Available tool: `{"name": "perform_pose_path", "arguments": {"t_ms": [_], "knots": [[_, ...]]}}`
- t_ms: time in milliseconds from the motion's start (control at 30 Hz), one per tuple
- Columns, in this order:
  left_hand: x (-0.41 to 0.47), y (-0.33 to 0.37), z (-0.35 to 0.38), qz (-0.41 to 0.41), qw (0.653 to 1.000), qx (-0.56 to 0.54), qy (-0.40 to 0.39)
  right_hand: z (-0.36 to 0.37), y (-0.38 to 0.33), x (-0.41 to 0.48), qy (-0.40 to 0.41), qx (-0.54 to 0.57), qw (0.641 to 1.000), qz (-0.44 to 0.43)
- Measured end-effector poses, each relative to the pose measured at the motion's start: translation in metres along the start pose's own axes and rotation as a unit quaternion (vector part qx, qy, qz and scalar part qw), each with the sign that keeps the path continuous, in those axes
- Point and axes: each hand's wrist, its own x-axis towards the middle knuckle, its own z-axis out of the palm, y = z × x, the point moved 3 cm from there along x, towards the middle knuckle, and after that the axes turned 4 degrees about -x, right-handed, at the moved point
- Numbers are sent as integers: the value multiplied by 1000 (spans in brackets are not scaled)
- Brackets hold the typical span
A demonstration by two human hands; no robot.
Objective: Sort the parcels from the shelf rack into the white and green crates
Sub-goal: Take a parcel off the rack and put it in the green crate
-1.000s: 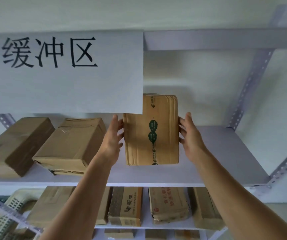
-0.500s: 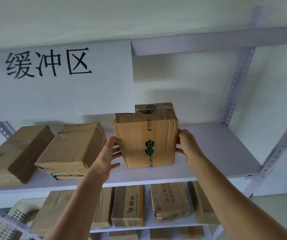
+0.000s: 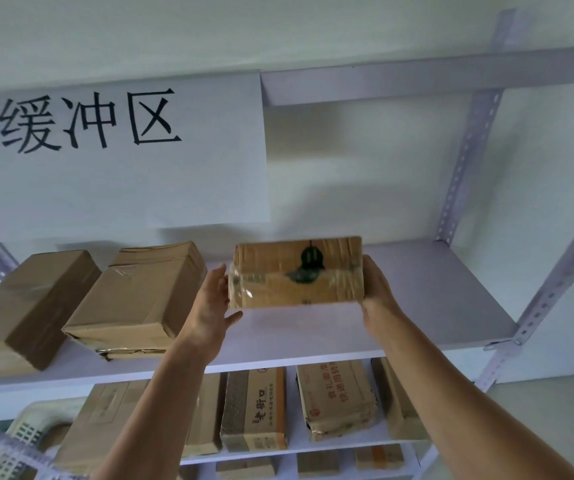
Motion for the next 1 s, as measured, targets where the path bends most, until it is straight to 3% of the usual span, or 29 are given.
{"name": "perform_pose_path", "arguments": {"t_ms": [133, 533, 1000], "knots": [[4, -9, 6, -41, 998, -25, -44, 3, 17, 7, -48, 98, 993, 32], [10, -52, 21, -61, 997, 35, -30, 0, 64, 17, -61, 13, 997, 47], [5, -40, 33, 121, 988, -77, -63, -1, 40, 1, -53, 67, 985, -150]]}}
